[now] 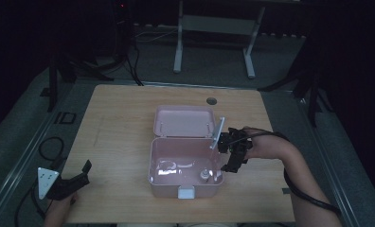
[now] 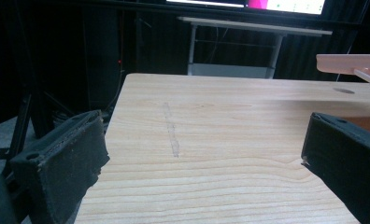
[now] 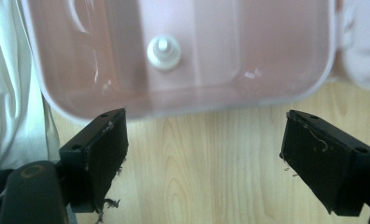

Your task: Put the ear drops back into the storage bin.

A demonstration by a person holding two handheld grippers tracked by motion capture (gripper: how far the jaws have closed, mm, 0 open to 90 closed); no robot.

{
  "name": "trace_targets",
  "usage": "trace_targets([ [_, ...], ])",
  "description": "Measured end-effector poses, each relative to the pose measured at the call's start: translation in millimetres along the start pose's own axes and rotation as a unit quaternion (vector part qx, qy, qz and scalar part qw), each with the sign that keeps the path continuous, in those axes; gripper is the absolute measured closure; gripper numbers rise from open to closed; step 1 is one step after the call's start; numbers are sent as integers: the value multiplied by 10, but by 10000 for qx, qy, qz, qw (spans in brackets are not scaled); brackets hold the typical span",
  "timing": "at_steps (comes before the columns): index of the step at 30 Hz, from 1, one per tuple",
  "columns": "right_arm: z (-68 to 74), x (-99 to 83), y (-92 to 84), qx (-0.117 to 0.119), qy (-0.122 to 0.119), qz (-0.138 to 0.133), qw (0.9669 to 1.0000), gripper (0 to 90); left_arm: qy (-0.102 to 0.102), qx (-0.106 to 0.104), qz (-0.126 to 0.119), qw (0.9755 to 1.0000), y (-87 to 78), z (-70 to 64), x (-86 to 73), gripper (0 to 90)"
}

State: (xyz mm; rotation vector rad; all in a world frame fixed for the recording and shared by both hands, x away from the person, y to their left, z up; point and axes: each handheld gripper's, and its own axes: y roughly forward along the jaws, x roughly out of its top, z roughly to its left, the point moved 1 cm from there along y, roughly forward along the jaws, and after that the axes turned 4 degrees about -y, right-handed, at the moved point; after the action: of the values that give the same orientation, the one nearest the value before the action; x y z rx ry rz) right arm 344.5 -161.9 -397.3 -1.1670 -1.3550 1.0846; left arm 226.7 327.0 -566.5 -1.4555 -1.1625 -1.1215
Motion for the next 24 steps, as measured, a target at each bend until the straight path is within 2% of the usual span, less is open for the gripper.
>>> trace_targets([
  [6, 8, -211, 113, 28, 144, 12, 9999, 146, 10, 4, -1, 10000, -1, -2, 0, 4],
  [13, 11, -377, 233, 31, 336, -132, 9993, 148, 12, 4, -4, 10000, -1, -2, 0, 4],
  [15, 19, -471, 315, 10, 445, -151, 9989, 148, 8, 5, -4, 10000, -2, -2, 0, 4],
  [20, 31, -642, 453, -143, 664, -385, 9969, 148, 15, 1, -8, 10000, -2, -2, 0, 4],
  [24, 62, -779, 576, -146, 825, -550, 9950, 147, 20, 6, -2, 10000, -2, -2, 0, 4],
])
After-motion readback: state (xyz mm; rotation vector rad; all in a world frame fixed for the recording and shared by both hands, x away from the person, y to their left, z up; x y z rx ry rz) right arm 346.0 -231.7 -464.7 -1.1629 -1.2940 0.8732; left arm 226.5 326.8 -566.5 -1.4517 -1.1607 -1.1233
